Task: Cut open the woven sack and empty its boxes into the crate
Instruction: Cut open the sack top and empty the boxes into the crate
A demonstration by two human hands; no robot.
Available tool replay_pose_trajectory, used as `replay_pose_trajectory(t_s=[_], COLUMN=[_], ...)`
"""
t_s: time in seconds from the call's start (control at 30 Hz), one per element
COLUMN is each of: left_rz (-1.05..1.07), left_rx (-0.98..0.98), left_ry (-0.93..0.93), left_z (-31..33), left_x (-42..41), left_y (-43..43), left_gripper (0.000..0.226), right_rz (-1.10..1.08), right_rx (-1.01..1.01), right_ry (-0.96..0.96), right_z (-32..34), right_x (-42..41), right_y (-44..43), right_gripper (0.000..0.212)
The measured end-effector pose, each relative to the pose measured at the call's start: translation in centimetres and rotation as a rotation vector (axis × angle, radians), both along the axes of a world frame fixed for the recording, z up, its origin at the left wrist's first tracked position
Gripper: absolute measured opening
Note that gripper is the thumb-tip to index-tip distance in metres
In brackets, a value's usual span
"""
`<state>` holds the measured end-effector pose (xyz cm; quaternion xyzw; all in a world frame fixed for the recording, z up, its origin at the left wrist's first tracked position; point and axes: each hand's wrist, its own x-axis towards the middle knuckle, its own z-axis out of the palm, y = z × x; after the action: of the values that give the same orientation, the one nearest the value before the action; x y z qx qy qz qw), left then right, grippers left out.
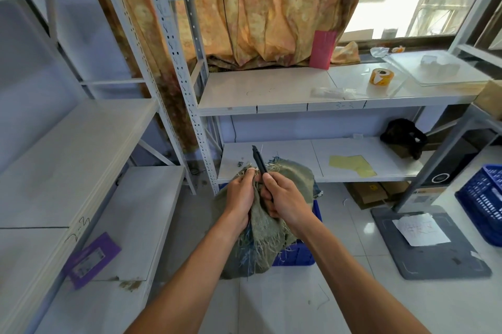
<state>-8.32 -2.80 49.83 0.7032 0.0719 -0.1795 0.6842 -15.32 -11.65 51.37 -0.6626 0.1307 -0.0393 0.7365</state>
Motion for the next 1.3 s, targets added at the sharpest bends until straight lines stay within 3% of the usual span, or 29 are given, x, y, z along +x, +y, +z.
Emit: replay_pose_trajectory(t_s=[0.6, 0.77, 0.83, 0.9, 0.97, 1.07, 1.13, 1.2, 1.3], left_rz=[-0.137, -0.132, -0.161, -0.201, -0.233, -0.257, -0.254, -0.251, -0.261], left_rx=[0.092, 0.114, 0.14, 0.156, 0.17, 0.193, 0.206, 0.195, 0.194], left_ry=[-0.128, -0.15, -0.145, -0.145, -0.167, -0.196, -0.197, -0.182, -0.201], left_z=[0.9, 1.2, 0.8, 0.6, 0.6, 0.5, 0.4, 0.1, -0.2], left_x=[-1.7, -2.0, -1.9, -1.9, -1.9, -1.7, -1.7, -1.5, -1.3], left_y=[0.3, 0.6, 0.7, 0.7, 0.8, 0.8, 0.7, 0.6, 0.5], left_gripper=[0.057, 0.04, 0.033, 0.028, 0.026, 0.029, 0.043, 0.06, 0.063], right_rz=[-0.046, -0.045, -0.045, -0.06, -0.084, -0.095, -0.081, -0.074, -0.079], right_rx=[-0.035, -0.005, -0.013, -0.125, -0.359, -0.656, -0.829, -0.981, -1.192], right_ry=[0.007, 0.001, 0.04, 0.053, 0.019, -0.006, 0.021, 0.012, -0.017], right_z=[-0.2, 0.1, 0.2, 0.2, 0.1, -0.5, -0.3, -0.1, -0.2], right_x=[-1.2, -1.3, -1.2, -1.1, -1.0, -0.8, -0.8, -0.9, -0.9], right_y=[-0.7, -1.5, -2.0, -2.5, -2.9, -3.5, -3.6, -3.4, -3.3], right_gripper=[0.029, 0.014, 0.018, 0.034, 0.047, 0.032, 0.026, 0.027, 0.034])
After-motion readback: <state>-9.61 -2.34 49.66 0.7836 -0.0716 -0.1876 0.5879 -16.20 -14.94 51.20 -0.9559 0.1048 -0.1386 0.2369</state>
